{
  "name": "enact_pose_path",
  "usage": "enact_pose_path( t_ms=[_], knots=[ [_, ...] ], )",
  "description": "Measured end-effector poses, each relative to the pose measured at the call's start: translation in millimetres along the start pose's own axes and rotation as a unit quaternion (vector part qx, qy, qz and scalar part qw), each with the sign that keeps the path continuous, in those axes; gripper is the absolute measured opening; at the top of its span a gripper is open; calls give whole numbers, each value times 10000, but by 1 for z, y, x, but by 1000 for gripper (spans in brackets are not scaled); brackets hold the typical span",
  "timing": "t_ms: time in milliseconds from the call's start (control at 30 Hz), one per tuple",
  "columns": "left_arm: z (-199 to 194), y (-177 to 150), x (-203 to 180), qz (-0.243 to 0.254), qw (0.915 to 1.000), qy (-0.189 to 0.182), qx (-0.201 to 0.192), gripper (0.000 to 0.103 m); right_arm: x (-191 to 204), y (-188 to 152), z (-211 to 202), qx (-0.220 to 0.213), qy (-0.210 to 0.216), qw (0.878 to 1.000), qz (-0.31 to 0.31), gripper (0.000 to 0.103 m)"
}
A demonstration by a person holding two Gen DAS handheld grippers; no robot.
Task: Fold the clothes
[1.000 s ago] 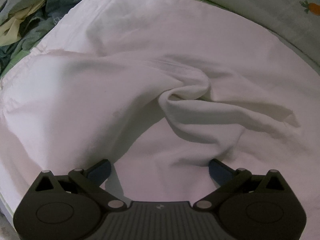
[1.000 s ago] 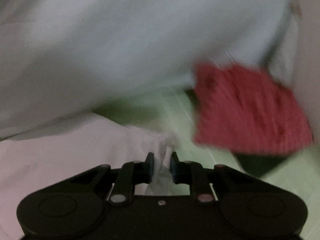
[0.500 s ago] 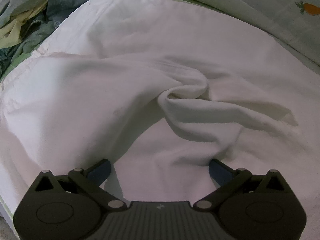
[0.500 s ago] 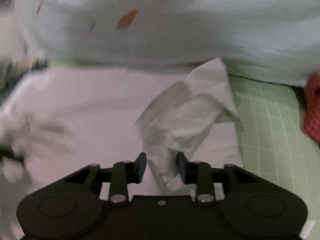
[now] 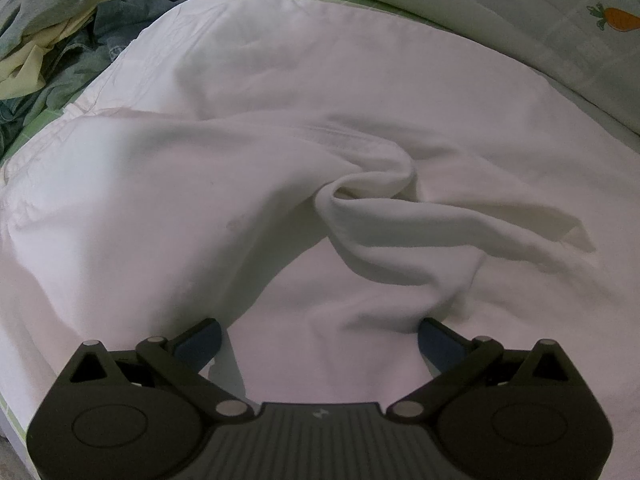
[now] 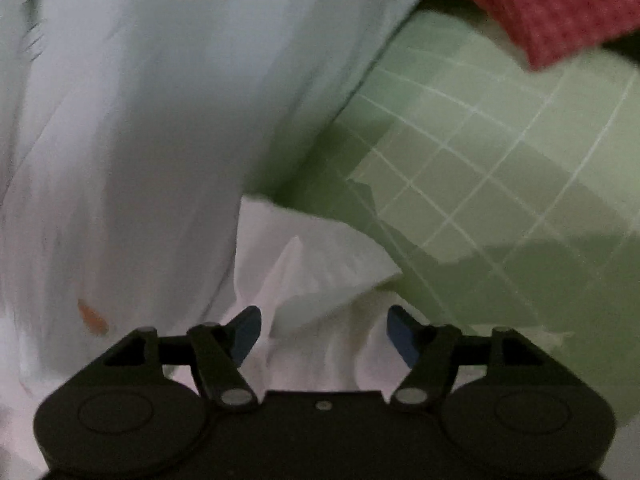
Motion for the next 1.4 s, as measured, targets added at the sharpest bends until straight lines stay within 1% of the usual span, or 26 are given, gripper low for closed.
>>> enact_pose_path(
  t_ms=[67, 100, 133, 167, 267, 333, 367, 400, 433, 500, 533, 567, 600, 633, 767, 833, 867, 933, 1000, 1067, 1100, 1133, 1167, 1200, 1333, 1400],
  knots=[
    [1, 2, 2, 12, 10000, -7, 3, 103, -2, 6, 8, -63, 40, 9998, 200, 53],
    [1, 2, 2, 17, 10000, -9, 7, 103, -3, 10, 12, -14, 55, 9998, 201, 30],
    [2, 2, 2, 26, 10000, -12, 12, 103, -1, 17, 10, -13, 49, 10000, 67, 15],
    [2, 3, 2, 37, 10000, -16, 16, 103, 1, 24, 7, -22, 40, 10000, -88, 5],
    [3, 5, 2, 54, 10000, -24, 10, 103, 27, 63, -19, -718, -234, 9907, -1133, 5],
    [3, 5, 2, 54, 10000, -23, -2, 103, 41, 99, -38, -1353, -490, 9756, -1660, 6],
    [3, 5, 2, 53, 10000, -24, -9, 103, 45, 114, -42, -1559, -740, 9650, -1973, 6],
    [3, 4, 2, 52, 10000, -24, -17, 103, 49, 129, -45, -1744, -1002, 9523, -2295, 13],
    [3, 4, 3, 51, 10000, -24, -25, 103, 54, 144, -49, -1926, -1262, 9374, -2612, 38],
    [4, 3, 3, 34, 10000, -19, -41, 103, 55, 155, -49, -1970, -2026, 9086, -3075, 62],
    [4, 3, 3, 25, 10000, -16, -49, 103, 54, 154, -52, -2046, -2250, 8950, -3264, 62],
    [4, 2, 3, 17, 10000, -13, -56, 103, 52, 150, -53, -2085, -2328, 8887, -3355, 64],
    [4, 2, 2, 3, 10000, -6, -59, 103, 47, 143, -59, -2099, -2321, 8883, -3362, 69],
    [4, 2, 2, -10, 10000, 1, -62, 103, 41, 133, -64, -2081, -2280, 8922, -3297, 74],
    [5, 3, 1, -36, 10000, 16, -33, 103, 24, 77, -67, -1674, -2063, 9046, -3333, 75],
    [4, 5, 1, -34, 10000, 16, -5, 103, 20, 48, -65, -1421, -1851, 9109, -3402, 81],
    [4, 6, 1, -34, 10000, 17, 7, 103, 20, 35, -61, -1287, -1711, 9152, -3415, 83],
    [5, 7, 0, -30, 10000, 16, 24, 103, 24, 13, -43, -987, -1591, 9172, -3517, 85],
    [4, 8, 0, -34, 10000, 18, 27, 103, 28, -2, -25, -789, -1727, 9078, -3741, 85],
    [4, 8, -1, -37, 10000, 19, 31, 103, 28, -11, -13, -812, -2135, 8899, -3948, 84],
    [4, 8, -1, -40, 10000, 20, 26, 103, 23, -8, -12, -829, -2226, 8920, -3847, 76],
    [4, 7, -1, -41, 10000, 20, 19, 103, 17, -5, -12, -847, -2297, 8957, -3712, 53],
    [4, 7, -2, -43, 10000, 21, 12, 103, 11, -2, -12, -864, -2367, 8992, -3577, 35],
    [4, 7, -2, -44, 10000, 21, 7, 103, 3, 3, -22, -976, -2401, 9053, -3365, 5],
    [5, 7, -1, -49, 10000, 22, -8, 103, -31, 28, -69, -1475, -2493, 9254, -2442, 4],
    [5, 7, -1, -52, 10000, 25, -16, 103, -54, 34, -85, -1412, -2612, 9302, -2160, 4]
  ],
)
Point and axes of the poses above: each gripper's, at about its wrist camera, not at the fingertips, and z roughly the way its jaws point, x to its left, y to its top, the point moved 4 cm from there along z, roughly the way its jaws point, and after that the axes turned 1 degree about -z, right-handed, at the moved point
